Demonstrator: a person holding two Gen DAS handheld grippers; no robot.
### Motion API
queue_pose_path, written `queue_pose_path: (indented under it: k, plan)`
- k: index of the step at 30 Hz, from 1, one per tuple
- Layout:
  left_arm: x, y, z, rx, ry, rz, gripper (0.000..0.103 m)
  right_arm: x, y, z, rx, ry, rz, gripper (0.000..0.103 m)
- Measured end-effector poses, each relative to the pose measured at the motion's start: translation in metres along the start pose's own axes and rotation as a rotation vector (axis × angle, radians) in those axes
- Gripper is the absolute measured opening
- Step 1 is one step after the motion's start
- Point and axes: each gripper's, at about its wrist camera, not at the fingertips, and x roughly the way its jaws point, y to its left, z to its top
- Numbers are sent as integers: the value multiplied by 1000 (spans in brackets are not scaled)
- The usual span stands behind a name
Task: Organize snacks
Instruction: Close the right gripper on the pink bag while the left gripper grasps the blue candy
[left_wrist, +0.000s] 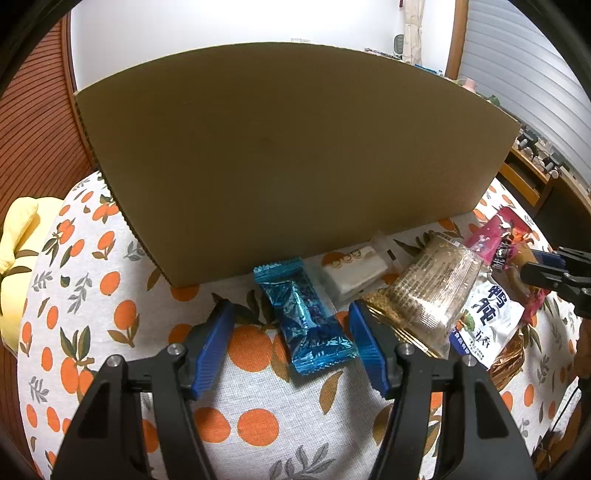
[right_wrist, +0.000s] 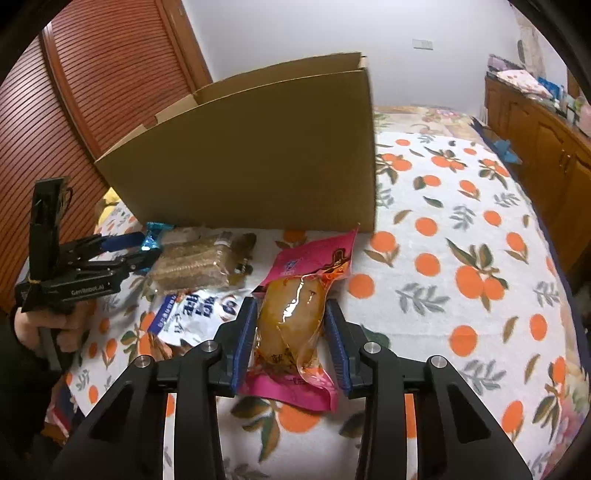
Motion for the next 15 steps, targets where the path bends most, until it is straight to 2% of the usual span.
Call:
queue_pose_path:
  k: [6, 9, 13, 15]
  plan:
    - [2, -6, 1, 3, 0, 10, 61, -4, -6, -7, 35, -11, -7, 40]
    - [1, -3, 1, -14, -8, 1, 50, -1, -5, -7, 45, -10, -13, 43]
    - [0, -1, 2, -20, -15, -2, 34, 7, -3, -7, 54, 1, 5, 43]
    - [0, -2, 2, -19, -16, -1, 29, 11, -1, -9, 46, 2, 3, 43]
